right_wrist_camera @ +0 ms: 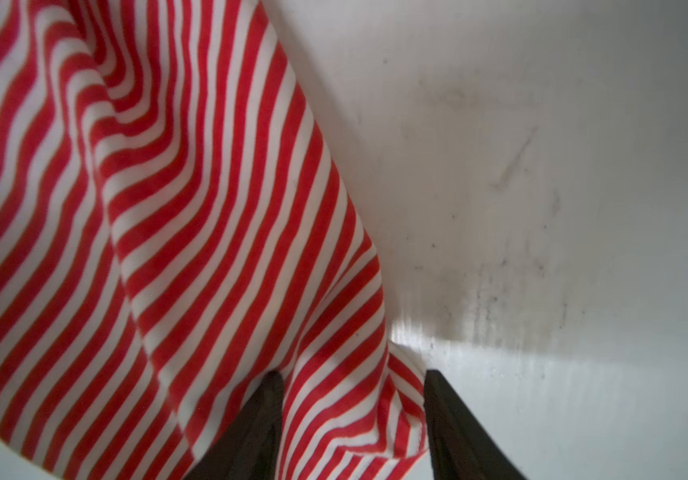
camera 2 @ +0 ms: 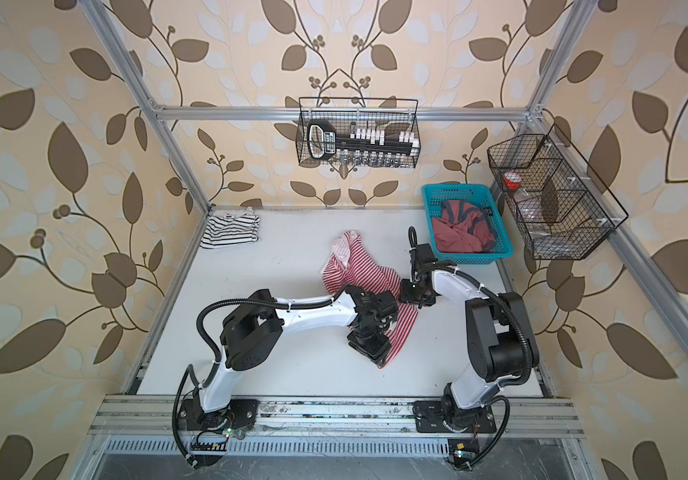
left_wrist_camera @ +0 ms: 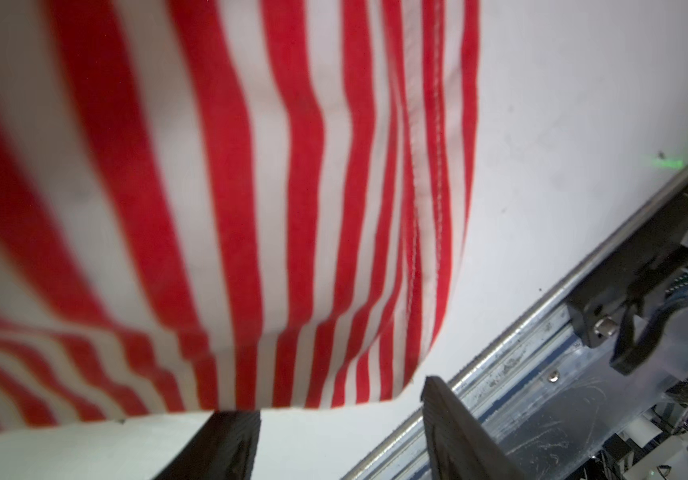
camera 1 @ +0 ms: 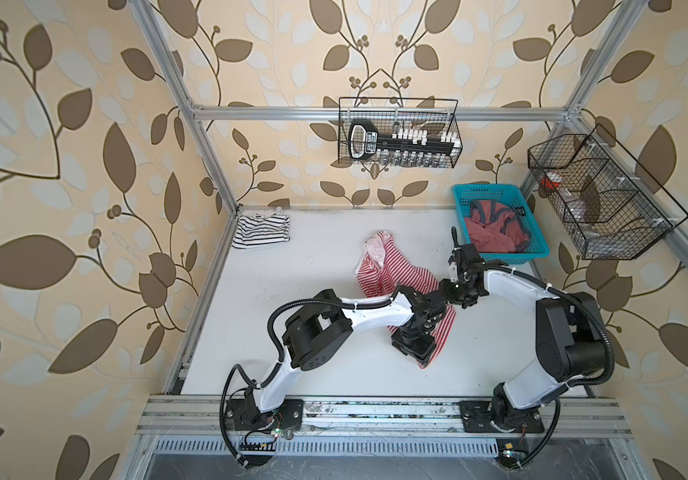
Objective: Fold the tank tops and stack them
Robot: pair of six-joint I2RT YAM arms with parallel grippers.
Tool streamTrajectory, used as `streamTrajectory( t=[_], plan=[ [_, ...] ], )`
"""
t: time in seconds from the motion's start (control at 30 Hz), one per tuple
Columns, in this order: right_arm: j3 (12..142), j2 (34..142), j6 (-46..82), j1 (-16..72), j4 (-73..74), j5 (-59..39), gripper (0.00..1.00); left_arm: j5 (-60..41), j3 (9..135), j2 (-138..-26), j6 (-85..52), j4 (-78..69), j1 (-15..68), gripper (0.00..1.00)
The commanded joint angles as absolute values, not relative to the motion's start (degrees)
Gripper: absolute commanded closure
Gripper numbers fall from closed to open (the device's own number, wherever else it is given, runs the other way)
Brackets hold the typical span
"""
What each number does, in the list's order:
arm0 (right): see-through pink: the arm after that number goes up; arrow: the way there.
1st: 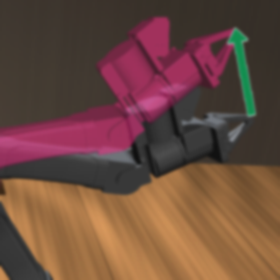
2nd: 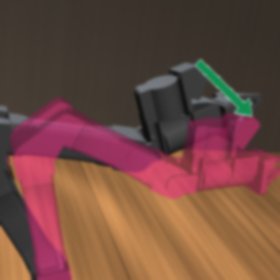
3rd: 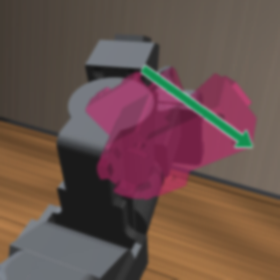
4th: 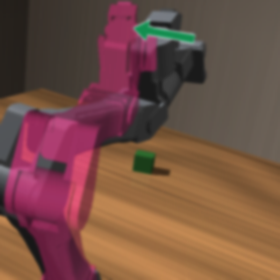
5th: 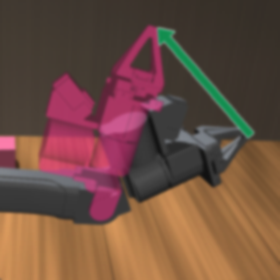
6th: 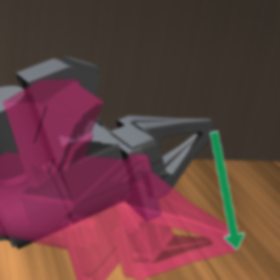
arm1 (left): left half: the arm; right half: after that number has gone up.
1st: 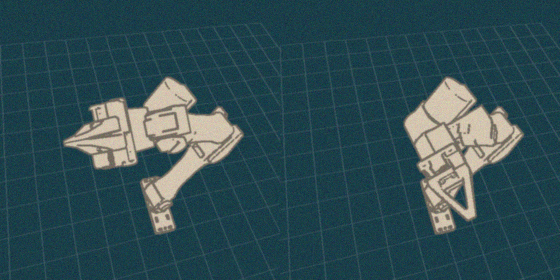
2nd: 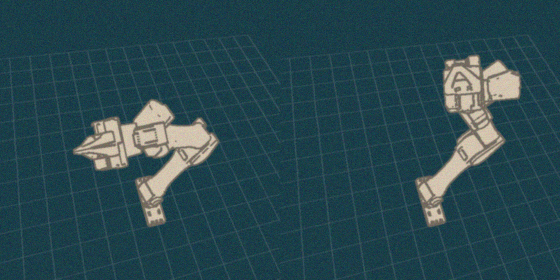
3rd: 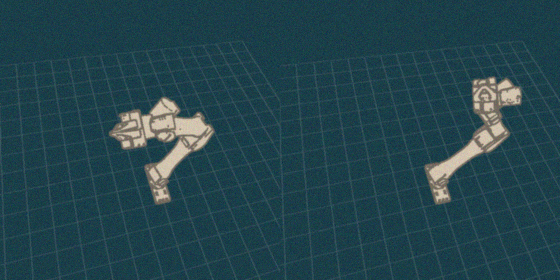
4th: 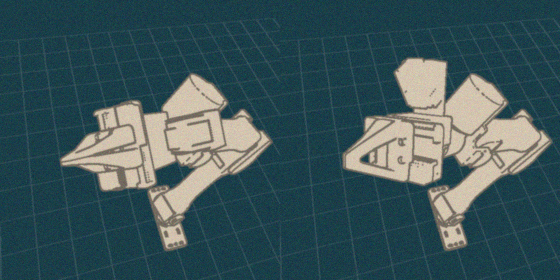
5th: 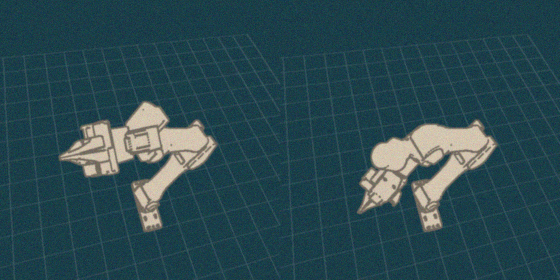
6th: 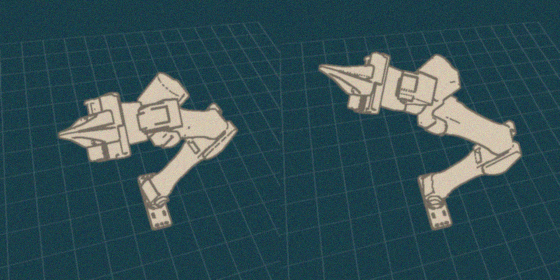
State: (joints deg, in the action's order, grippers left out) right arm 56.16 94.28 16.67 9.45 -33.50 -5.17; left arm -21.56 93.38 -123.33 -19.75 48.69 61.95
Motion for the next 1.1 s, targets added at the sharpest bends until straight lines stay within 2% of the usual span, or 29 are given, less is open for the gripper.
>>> streamTrajectory(
  t=[0.0,0.07,0.13,0.2,0.43,0.57,0.63,0.77,0.83,0.93,1.07],
  plan=[
    [54.94,96.17,15.56,9.31,-33.16,-6.64,0.51,-21.98,95.16,-124.73,-19.06,51.43,62.43,0.45],
    [54.93,96.91,15.51,9.31,-33.06,-7.39,0.65,-21.25,95.53,-125.48,-19.32,51.67,62.44,0.57],
    [54.92,97.29,15.21,9.32,-33.11,-8.34,0.87,-19.02,95.58,-125.54,-19.91,51.85,62.3,0.79],
    [54.79,96.69,15.12,9.29,-33.23,-9.35,1.0,-16.52,94.65,-124.35,-20.29,51.94,61.65,1.0],
    [56.38,84.76,16.05,9.37,-35.89,-14.6,1.0,-5.92,85.23,-108.86,-21.36,51.91,50.46,1.0],
    [58.35,77.68,17.4,9.49,-36.86,-18.69,1.0,0.6,84.45,-98.62,-19.62,54.71,44.55,1.0],
    [58.8,75.54,18.16,10.13,-37.18,-20.29,0.97,3.38,85.53,-95.19,-18.2,56.55,43.36,1.0],
    [57.29,73.78,20.58,11.75,-35.92,-22.68,0.96,5.86,87.43,-92.65,-15.74,58.68,42.48,1.0],
    [54.91,73.87,22.18,12.34,-33.53,-24.37,1.0,6.56,87.45,-92.38,-15.13,58.8,42.05,1.0],
    [52.49,74.3,24.13,13.33,-31.95,-25.97,1.0,7.94,88.05,-92.79,-13.57,60.14,41.52,1.0],
    [54.84,73.47,22.23,15.97,-36.61,-20.21,1.0,8.65,89.8,-92.58,-8.67,64.14,41.41,1.0]
  ],
)
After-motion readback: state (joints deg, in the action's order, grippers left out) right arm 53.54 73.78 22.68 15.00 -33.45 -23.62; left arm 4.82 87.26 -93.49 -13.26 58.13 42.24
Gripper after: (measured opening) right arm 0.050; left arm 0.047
